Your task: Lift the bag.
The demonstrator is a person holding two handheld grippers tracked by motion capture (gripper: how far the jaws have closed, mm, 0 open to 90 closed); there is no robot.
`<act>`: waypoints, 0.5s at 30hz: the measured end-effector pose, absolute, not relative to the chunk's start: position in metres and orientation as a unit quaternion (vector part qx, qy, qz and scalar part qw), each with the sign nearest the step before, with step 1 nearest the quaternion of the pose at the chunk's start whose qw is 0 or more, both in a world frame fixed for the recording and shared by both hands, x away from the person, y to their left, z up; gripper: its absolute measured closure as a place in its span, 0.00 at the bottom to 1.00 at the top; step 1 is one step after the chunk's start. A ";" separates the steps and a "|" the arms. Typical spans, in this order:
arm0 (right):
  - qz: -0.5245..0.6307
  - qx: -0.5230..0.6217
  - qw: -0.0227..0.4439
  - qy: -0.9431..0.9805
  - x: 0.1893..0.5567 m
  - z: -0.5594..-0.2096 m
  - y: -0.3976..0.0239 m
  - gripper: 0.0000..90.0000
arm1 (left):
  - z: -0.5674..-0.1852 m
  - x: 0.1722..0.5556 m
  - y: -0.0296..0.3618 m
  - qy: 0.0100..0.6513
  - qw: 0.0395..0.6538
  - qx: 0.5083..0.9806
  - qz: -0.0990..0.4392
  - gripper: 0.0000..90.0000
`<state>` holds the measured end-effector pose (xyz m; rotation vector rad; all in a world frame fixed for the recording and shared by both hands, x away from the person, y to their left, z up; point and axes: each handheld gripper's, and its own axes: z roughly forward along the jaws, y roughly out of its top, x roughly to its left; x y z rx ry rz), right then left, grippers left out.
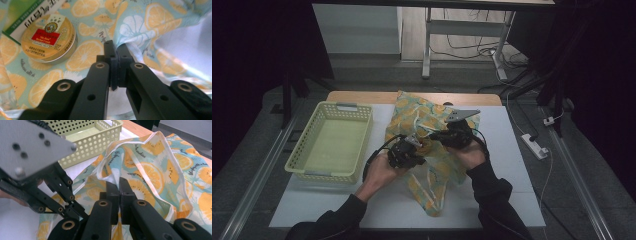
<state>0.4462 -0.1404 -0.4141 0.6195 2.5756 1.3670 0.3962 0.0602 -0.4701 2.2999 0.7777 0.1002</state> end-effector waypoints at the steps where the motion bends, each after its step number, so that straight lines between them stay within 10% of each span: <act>1: 0.456 0.206 0.081 0.862 0.446 -0.413 -0.140 0.99 | -0.468 0.397 0.061 0.302 0.349 0.886 0.038 0.99; 15: 0.472 0.201 0.076 0.855 0.444 -0.397 -0.144 0.99 | -0.446 0.399 0.073 0.311 0.366 0.876 0.032 0.99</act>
